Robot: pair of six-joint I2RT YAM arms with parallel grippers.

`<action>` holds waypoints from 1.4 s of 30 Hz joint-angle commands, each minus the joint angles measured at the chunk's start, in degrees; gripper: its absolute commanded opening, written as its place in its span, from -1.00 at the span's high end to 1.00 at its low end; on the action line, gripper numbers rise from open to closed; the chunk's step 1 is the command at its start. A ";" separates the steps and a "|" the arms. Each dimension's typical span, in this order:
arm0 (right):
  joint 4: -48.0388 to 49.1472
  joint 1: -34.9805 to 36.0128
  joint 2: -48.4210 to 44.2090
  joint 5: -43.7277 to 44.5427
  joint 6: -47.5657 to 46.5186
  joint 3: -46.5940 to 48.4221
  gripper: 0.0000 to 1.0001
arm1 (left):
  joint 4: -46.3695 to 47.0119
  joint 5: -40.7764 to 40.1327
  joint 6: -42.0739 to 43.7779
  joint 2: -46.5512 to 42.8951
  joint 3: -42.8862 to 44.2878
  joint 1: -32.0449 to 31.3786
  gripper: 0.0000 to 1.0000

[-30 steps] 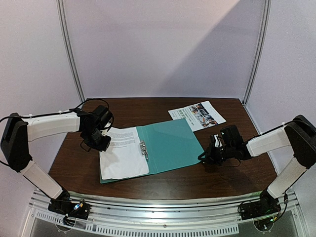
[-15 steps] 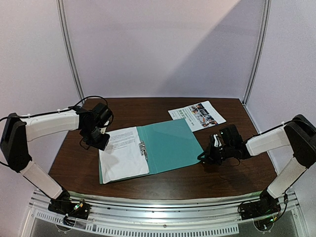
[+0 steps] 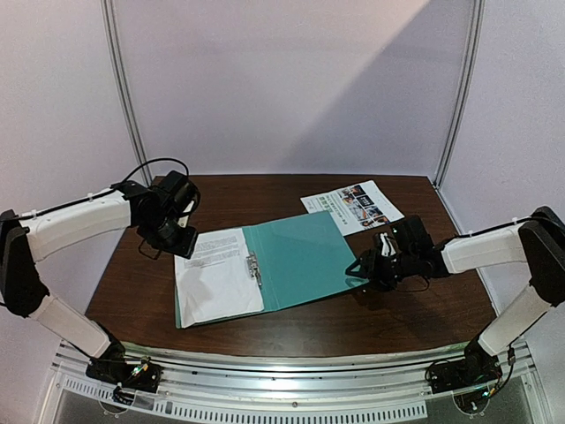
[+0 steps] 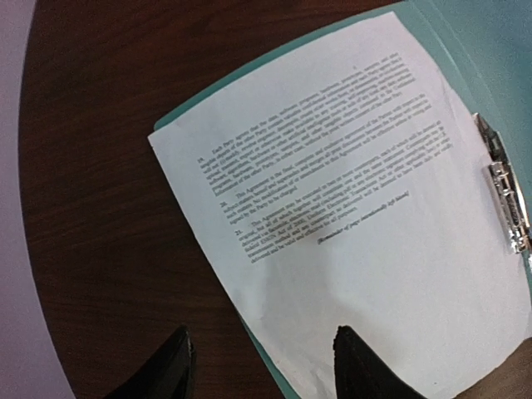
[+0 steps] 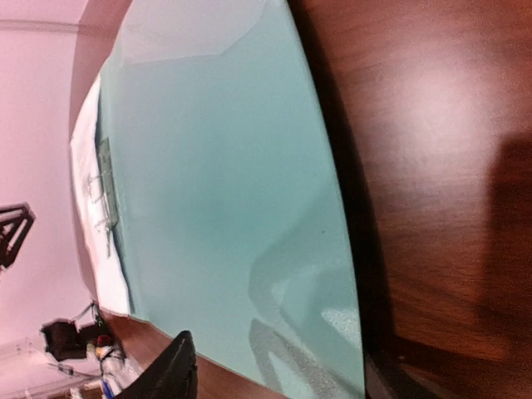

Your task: Put the files into the folder

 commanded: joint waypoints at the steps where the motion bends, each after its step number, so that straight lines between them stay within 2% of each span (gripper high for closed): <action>1: -13.93 0.18 -0.82 7.93 -3.61 1.23 -0.40 | 0.24 1.35 -1.50 0.52 2.22 -3.89 -0.10; 5: -20.59 0.20 -2.96 13.21 -6.91 4.61 -0.63 | 1.59 1.88 -2.71 2.52 3.88 -6.97 0.02; 10: -26.51 0.19 -5.90 17.55 -11.99 8.71 -0.70 | 4.14 3.47 -3.77 6.30 5.85 -10.46 0.17; 17: -20.14 3.46 -7.57 9.16 -16.60 9.98 -0.57 | 7.38 5.76 -4.78 12.73 8.87 -12.94 0.41; 20: -15.75 5.98 -5.49 6.13 -16.42 10.84 -0.50 | 8.12 6.85 -5.02 15.31 10.60 -13.86 0.50; 25: -8.40 8.85 -0.31 0.35 -14.63 13.23 -0.38 | 9.36 8.37 -5.93 18.77 12.62 -14.48 0.55; 31: -4.56 10.98 5.65 -1.11 -14.32 17.87 -0.11 | 9.07 9.21 -7.53 22.18 14.17 -14.78 0.60; 38: 3.69 12.21 11.78 -6.20 -11.88 20.27 0.43 | 9.30 9.64 -8.84 23.89 15.22 -15.74 0.69; 42: 6.18 13.30 15.32 -7.88 -11.02 22.13 0.63 | 8.90 9.58 -9.43 24.52 15.72 -16.13 0.71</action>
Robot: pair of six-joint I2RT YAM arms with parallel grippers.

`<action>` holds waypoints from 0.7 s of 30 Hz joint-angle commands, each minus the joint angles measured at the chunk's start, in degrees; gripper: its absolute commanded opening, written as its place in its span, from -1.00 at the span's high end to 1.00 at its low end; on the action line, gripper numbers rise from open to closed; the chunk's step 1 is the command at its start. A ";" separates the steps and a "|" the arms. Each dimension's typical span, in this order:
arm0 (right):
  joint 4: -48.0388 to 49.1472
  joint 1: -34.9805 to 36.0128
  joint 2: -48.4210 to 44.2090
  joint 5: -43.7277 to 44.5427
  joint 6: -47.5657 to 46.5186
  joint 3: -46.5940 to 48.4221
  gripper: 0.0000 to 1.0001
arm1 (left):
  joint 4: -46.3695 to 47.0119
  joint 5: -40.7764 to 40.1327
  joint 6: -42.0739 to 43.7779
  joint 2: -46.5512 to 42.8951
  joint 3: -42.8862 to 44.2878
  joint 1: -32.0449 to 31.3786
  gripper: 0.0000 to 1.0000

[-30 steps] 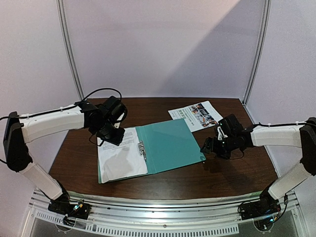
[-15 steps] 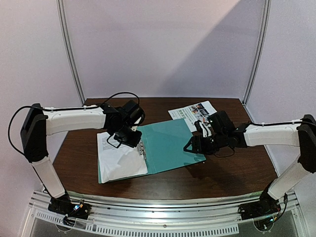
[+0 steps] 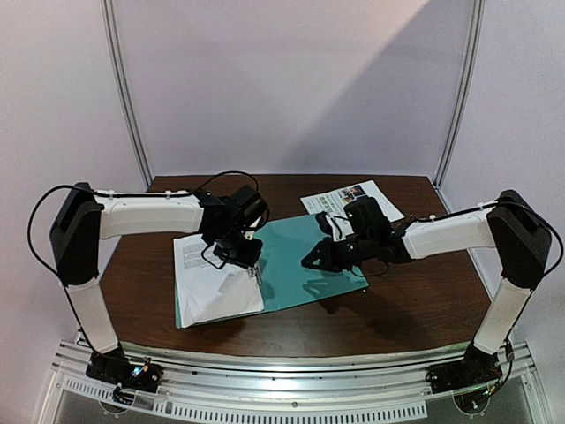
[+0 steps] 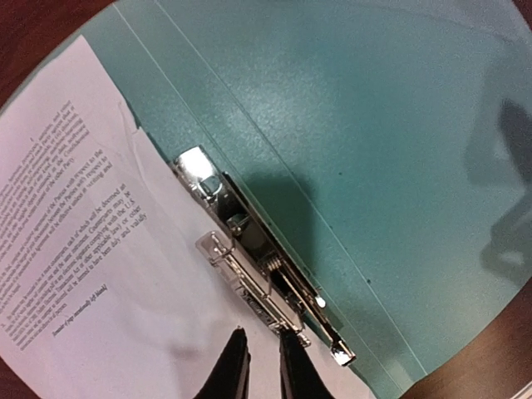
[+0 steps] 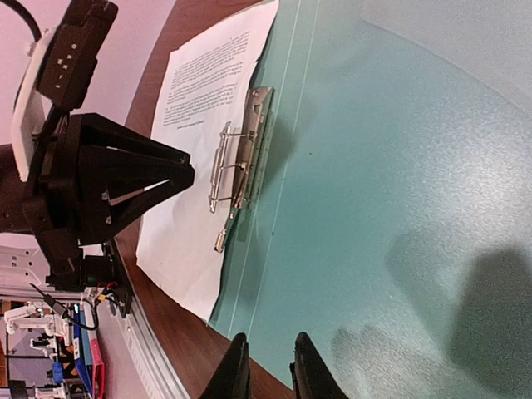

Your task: Put the files into the folder

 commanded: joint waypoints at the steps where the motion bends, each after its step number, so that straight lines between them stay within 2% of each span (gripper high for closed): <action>1: 4.95 1.66 4.34 -3.36 1.32 3.05 0.67 | 0.46 0.54 -1.30 1.47 1.84 -1.24 0.71; 13: 7.94 3.00 13.21 -6.27 3.25 6.60 1.00 | -0.19 0.75 -2.00 1.88 1.75 -1.71 0.74; 21: 7.18 3.03 14.97 -5.21 2.48 3.78 1.00 | -0.24 0.86 -2.28 3.26 2.11 -1.99 0.75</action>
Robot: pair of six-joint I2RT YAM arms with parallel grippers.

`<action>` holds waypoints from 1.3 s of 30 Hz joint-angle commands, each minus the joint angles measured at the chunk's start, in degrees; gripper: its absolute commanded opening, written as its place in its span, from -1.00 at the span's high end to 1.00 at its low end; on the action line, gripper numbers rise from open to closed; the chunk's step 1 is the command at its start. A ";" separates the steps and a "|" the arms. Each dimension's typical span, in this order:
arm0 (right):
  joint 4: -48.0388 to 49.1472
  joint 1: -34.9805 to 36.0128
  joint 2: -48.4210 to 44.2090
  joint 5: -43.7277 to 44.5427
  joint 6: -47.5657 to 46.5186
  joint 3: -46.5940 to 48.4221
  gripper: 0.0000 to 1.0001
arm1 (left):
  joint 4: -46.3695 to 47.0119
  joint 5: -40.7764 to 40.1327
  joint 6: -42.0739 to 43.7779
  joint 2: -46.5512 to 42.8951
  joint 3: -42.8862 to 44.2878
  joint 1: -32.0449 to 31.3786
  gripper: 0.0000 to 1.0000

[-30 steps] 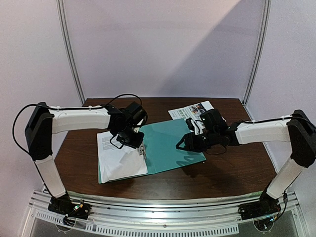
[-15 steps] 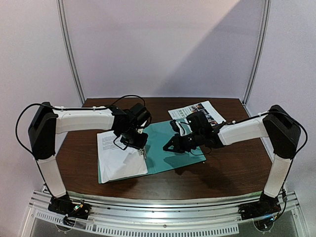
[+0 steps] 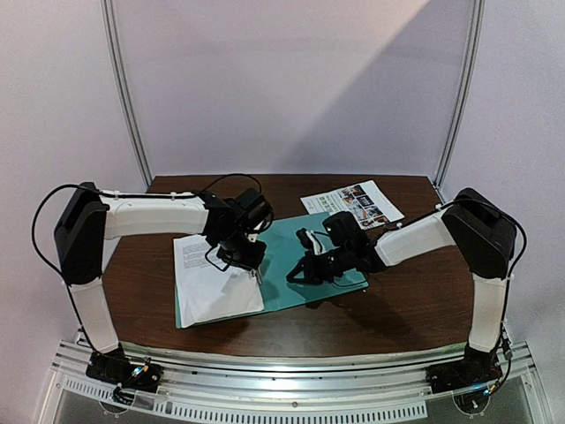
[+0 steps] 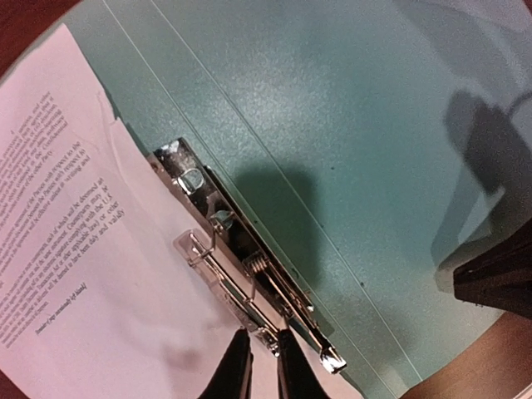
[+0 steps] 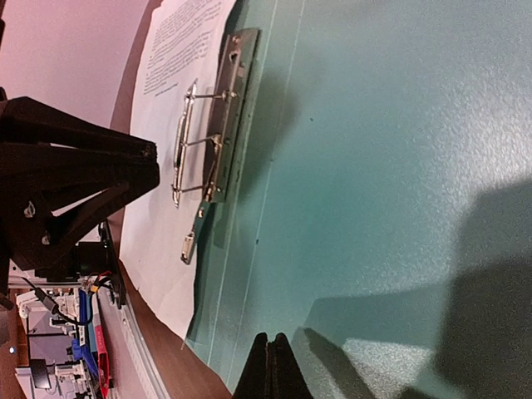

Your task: Put the files into the folder

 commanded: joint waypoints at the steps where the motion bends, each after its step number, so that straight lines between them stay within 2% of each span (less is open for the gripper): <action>1: 0.43 0.37 1.32 0.18 -0.48 -2.11 1.00 | -0.11 0.32 -0.51 1.97 1.12 -0.99 0.75; 29: 1.43 0.43 1.32 0.19 -0.45 -7.81 1.00 | -4.04 -5.08 1.44 6.31 7.51 0.33 0.83; 34: 1.82 0.45 1.54 0.04 -0.19 -7.81 1.00 | -5.50 -5.09 0.84 4.56 8.77 -0.21 0.77; 39: 2.01 0.40 1.72 0.03 -0.01 -7.83 1.00 | -6.99 -5.38 -0.51 2.65 8.67 -0.37 0.62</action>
